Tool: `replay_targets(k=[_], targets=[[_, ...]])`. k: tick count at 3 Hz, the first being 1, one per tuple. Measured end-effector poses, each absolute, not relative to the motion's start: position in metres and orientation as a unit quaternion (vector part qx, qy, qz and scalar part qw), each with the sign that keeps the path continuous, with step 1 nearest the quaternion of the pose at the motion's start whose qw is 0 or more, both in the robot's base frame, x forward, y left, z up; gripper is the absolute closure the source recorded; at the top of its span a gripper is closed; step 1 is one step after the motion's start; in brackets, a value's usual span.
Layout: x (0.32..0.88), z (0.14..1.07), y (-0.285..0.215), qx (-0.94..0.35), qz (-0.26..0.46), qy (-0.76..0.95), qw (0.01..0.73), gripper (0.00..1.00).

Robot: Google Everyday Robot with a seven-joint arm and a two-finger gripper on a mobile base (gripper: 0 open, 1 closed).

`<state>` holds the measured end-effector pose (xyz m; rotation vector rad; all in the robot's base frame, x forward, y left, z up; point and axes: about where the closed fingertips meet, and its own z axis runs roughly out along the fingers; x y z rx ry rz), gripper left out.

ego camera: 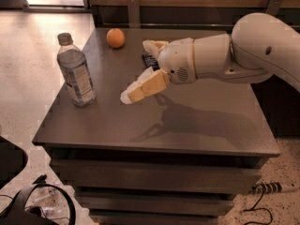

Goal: Knock blue plastic bottle over

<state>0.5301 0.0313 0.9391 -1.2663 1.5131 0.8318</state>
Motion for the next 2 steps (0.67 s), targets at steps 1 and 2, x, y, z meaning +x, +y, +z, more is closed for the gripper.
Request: replay_targets(k=[1, 2], targets=[[0.548, 0.927, 0.051, -0.516, 0.350, 0.607, 0.493, 0.00], [0.569, 0.911, 0.079, -0.511, 0.370, 0.589, 0.505, 0.00]])
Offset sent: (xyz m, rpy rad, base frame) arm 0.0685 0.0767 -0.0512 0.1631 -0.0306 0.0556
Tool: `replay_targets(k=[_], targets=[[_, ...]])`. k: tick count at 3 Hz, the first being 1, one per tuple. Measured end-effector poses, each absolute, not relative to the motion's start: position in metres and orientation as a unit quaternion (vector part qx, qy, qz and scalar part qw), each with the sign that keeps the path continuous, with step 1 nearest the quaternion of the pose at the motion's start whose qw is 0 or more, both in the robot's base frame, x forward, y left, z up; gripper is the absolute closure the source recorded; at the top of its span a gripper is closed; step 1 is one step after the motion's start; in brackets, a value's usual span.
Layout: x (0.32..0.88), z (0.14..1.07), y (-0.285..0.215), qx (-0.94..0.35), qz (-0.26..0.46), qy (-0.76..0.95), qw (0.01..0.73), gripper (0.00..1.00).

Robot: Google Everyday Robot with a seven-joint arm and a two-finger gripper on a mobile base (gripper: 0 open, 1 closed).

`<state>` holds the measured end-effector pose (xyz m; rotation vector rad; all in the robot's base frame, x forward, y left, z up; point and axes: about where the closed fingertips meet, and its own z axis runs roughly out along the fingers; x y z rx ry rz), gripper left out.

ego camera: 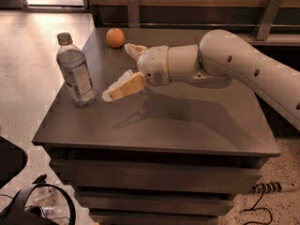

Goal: Knock blue plastic bottle over

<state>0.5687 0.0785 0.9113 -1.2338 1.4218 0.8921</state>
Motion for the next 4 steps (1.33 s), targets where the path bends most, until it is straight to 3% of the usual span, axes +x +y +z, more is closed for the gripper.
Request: replay_targets(k=[4], targets=[[0.582, 0.908, 0.165, -0.503, 0.430, 0.549, 0.512, 0.00]])
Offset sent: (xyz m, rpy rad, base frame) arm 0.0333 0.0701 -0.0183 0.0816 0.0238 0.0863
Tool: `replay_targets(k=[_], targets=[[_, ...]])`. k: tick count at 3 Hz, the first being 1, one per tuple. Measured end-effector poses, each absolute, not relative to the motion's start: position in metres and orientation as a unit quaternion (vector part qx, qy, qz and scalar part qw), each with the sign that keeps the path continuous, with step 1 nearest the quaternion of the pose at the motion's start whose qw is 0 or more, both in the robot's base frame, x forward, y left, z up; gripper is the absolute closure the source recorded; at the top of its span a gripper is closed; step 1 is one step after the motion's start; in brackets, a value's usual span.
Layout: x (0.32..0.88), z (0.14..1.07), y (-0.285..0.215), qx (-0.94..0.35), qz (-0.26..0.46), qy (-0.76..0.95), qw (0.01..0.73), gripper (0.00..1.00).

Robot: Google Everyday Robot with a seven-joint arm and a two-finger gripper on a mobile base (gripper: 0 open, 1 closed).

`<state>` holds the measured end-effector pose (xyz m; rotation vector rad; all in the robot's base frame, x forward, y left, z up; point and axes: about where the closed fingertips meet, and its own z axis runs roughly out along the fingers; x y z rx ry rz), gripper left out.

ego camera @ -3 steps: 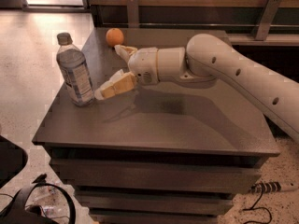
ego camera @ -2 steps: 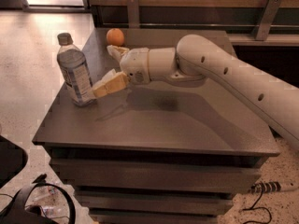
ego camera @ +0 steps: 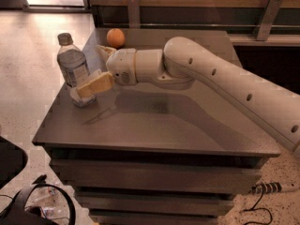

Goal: Knock blue plastic bottle over

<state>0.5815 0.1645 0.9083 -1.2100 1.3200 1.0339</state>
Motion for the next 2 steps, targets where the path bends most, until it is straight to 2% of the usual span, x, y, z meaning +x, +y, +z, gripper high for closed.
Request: replay_targets(k=[1, 2], targets=[[0.5787, 0.9080, 0.1803, -0.502, 0.439, 0.539, 0.514, 0.19], [0.5774, 0.9085, 0.1818, -0.503, 0.440, 0.539, 0.513, 0.42]])
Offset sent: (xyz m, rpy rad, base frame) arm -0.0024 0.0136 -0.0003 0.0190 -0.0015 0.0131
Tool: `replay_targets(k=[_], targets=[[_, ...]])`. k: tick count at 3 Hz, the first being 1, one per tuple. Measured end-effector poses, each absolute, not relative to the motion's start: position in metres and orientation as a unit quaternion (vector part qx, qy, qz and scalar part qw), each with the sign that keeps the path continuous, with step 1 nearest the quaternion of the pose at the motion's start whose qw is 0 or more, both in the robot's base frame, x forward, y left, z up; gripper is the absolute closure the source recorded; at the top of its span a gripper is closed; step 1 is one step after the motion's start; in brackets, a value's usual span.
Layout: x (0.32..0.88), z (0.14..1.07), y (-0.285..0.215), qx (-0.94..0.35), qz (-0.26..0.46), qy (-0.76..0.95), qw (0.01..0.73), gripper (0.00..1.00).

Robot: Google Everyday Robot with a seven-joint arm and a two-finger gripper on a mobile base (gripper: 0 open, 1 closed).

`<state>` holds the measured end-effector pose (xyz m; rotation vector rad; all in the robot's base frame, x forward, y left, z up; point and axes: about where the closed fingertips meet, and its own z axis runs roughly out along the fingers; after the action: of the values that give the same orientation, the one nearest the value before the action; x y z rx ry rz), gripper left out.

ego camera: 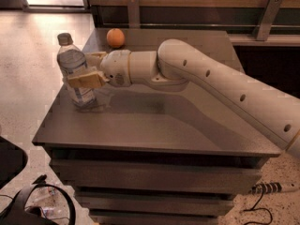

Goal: Knock blue plastic bottle over

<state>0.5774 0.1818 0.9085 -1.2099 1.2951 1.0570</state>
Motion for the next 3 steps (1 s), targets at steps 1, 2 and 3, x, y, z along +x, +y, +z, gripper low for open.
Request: replay_targets(k=[1, 2, 3], targets=[[0.5762, 0.9089, 0.1840, -0.504, 0.441, 0.537, 0.513, 0.64], [0.5747, 0.9095, 0.1864, -0.506, 0.442, 0.536, 0.512, 0.88], [0.5735, 0.9099, 0.1884, -0.507, 0.443, 0.535, 0.511, 1.00]])
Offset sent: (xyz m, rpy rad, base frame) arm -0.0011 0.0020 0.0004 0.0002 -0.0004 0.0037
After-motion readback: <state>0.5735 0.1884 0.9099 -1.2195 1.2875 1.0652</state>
